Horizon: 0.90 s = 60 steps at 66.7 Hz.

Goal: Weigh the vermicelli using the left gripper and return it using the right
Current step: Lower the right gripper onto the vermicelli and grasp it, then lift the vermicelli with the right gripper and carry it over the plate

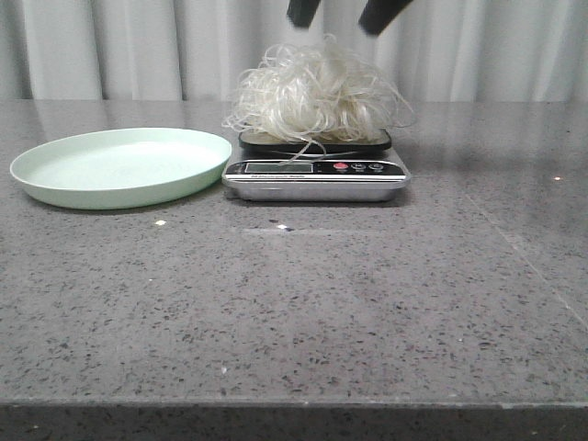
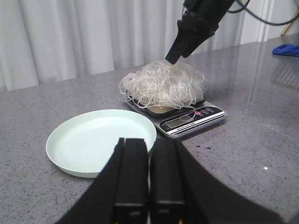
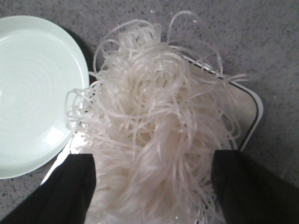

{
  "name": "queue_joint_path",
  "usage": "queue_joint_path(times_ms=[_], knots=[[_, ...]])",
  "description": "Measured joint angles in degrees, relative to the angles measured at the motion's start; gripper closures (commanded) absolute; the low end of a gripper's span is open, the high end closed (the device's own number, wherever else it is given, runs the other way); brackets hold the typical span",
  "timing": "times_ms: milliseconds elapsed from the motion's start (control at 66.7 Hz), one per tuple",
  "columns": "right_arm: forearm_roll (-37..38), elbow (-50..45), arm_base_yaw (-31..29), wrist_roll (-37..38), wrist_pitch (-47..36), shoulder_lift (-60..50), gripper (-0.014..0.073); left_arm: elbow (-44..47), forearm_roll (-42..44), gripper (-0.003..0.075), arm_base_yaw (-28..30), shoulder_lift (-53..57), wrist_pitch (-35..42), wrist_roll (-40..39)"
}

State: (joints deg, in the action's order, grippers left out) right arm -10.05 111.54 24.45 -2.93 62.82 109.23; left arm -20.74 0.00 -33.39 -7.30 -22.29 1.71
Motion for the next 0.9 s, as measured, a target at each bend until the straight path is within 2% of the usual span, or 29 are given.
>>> queue_joint_path(times_ms=[75,105,165,180,240,255,270,345,720,900], knots=[[0.00,2.45,0.00,0.23,2.15,3.67,0.0015,0.00,0.00,0.0594,0.00,0.00,0.00,0.00],[0.00,2.73,0.00,0.22,2.79,4.51,0.0055,0.00,0.00,0.0594,0.00,0.00,0.00,0.00],[-0.25,3.30,0.00,0.44,3.52,5.83,0.0167,0.00,0.00,0.0594,0.00,0.00,0.00,0.00],[-0.36,3.55,0.00,0.44,3.62,6.12,0.0237,0.00,0.00,0.0594,0.00,0.00,0.00,0.00],[-0.63,3.79,0.00,0.47,3.72,6.44,0.0379,0.00,0.00,0.0594,0.00,0.00,0.00,0.00],[-0.63,3.80,0.00,0.47,3.84,6.50,0.0463,0.00,0.00,0.0594,0.00,0.00,0.00,0.00],[-0.73,3.92,0.00,0.47,3.84,6.48,0.0478,0.00,0.00,0.0594,0.00,0.00,0.00,0.00],[-0.90,4.05,0.00,0.47,3.84,6.61,0.0428,0.00,0.00,0.0594,0.00,0.00,0.00,0.00],[-2.01,12.14,0.63,0.47,4.79,4.79,0.0429,0.00,0.00,0.0594,0.00,0.00,0.00,0.00],[-5.80,16.29,4.43,0.36,2.10,2.95,0.0429,0.00,0.00,0.0594,0.00,0.00,0.00,0.00]])
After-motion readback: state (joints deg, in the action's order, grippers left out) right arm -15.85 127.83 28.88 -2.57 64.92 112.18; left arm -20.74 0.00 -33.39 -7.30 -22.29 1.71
